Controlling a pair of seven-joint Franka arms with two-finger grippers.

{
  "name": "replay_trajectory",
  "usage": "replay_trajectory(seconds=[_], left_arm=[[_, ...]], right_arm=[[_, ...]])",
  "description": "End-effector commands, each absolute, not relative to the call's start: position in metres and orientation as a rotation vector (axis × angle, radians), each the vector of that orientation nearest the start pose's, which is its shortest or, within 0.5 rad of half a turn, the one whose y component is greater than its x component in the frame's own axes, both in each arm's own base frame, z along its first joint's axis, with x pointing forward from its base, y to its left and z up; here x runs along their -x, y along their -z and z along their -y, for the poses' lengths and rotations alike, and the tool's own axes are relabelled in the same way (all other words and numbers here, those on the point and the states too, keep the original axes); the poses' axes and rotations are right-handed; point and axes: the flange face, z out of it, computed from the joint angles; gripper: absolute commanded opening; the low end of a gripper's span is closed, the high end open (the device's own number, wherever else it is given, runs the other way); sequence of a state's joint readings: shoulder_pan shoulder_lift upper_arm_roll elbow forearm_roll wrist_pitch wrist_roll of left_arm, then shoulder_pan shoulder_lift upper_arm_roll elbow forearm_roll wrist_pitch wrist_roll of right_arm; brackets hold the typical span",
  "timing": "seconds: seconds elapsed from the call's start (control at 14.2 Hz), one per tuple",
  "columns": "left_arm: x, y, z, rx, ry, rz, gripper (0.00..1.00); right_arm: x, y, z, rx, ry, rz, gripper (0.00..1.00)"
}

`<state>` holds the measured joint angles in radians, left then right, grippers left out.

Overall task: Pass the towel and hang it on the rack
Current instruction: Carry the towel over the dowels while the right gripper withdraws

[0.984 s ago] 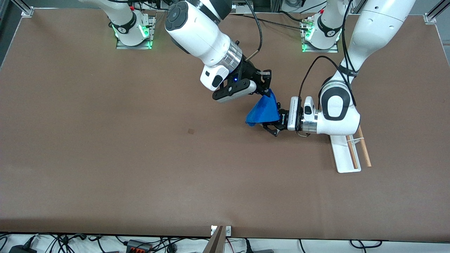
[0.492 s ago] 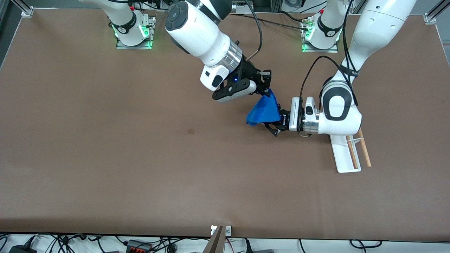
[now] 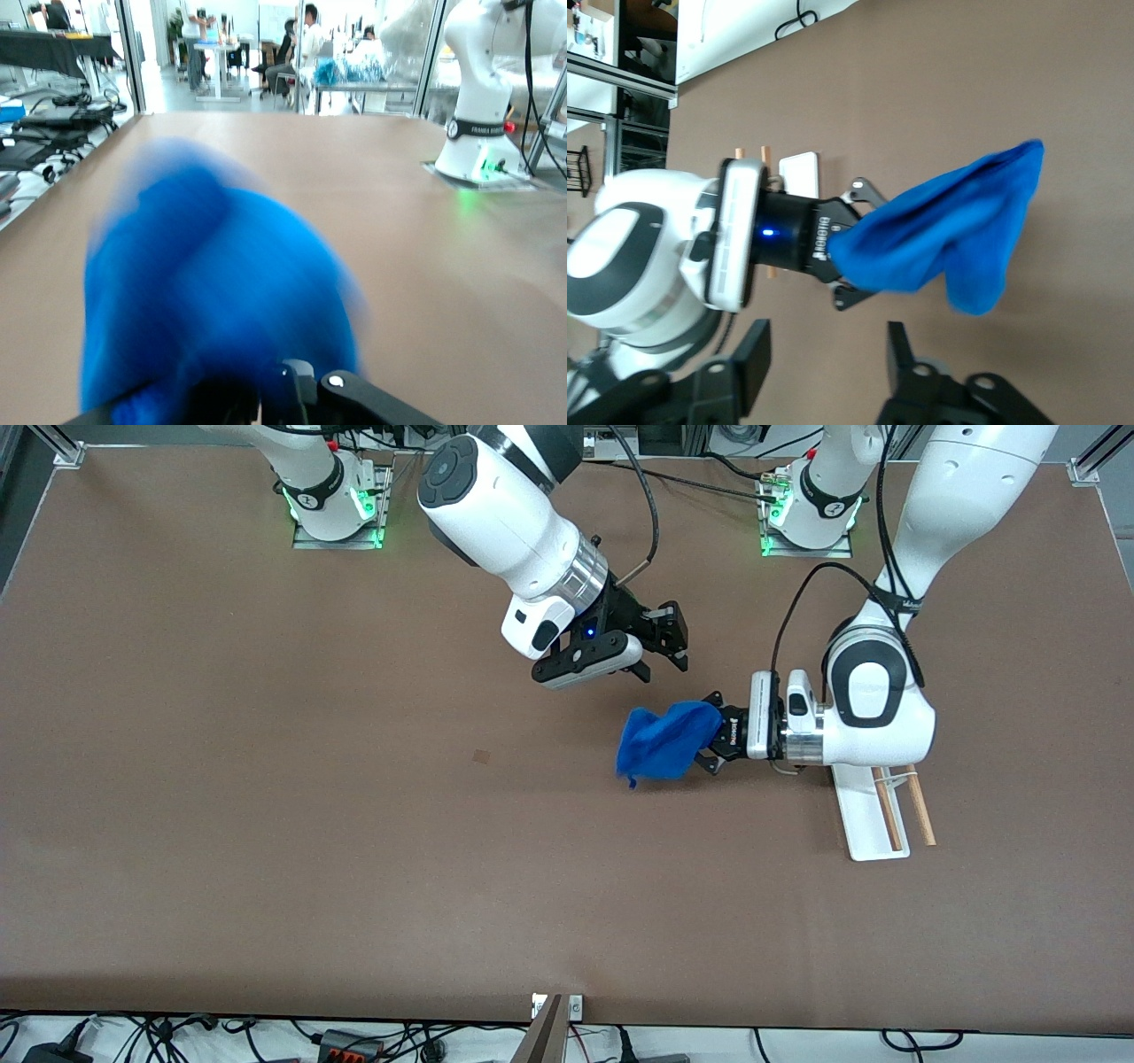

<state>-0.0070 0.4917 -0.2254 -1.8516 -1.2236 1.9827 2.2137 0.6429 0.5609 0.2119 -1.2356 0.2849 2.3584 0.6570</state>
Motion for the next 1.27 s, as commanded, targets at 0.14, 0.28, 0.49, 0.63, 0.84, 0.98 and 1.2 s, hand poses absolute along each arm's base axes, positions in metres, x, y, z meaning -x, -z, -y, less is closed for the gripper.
replay_trajectory(seconds=[0.14,0.28,0.49,0.63,0.84,0.98,1.2], left_arm=[[-0.616,-0.326,0.149,-1.514,-0.752,1.708,0.01],[-0.618,-0.332,0.131,-1.531,-0.704,1.703,0.01],[-0.625,-0.345,0.088,-1.621,-0.695,1.672,0.01],[-0.630,-0.362,0.043,-1.785,-0.616,1.613,0.01],[-0.639,-0.394,-0.009,-2.013,-0.422,1.506,0.01],[-0.635,-0.394,-0.039,-2.092,-0.364,1.378,0.01],[-0.628,-0.385,-0.088,-2.181,-0.310,1.296,0.01]], right_arm=[[-0.538,-0.513,-0.529,2.572,0.315,0.018,1.00],[-0.545,-0.512,-0.516,2.619,0.300,0.006,1.00],[-0.559,-0.515,-0.475,2.825,0.320,0.047,1.00],[-0.578,-0.510,-0.427,3.002,0.293,0.022,1.00],[-0.615,-0.505,-0.341,3.138,0.184,0.069,1.00],[-0.635,-0.507,-0.286,3.179,0.114,0.069,1.00],[-0.651,-0.512,-0.223,3.197,0.053,-0.074,1.00]])
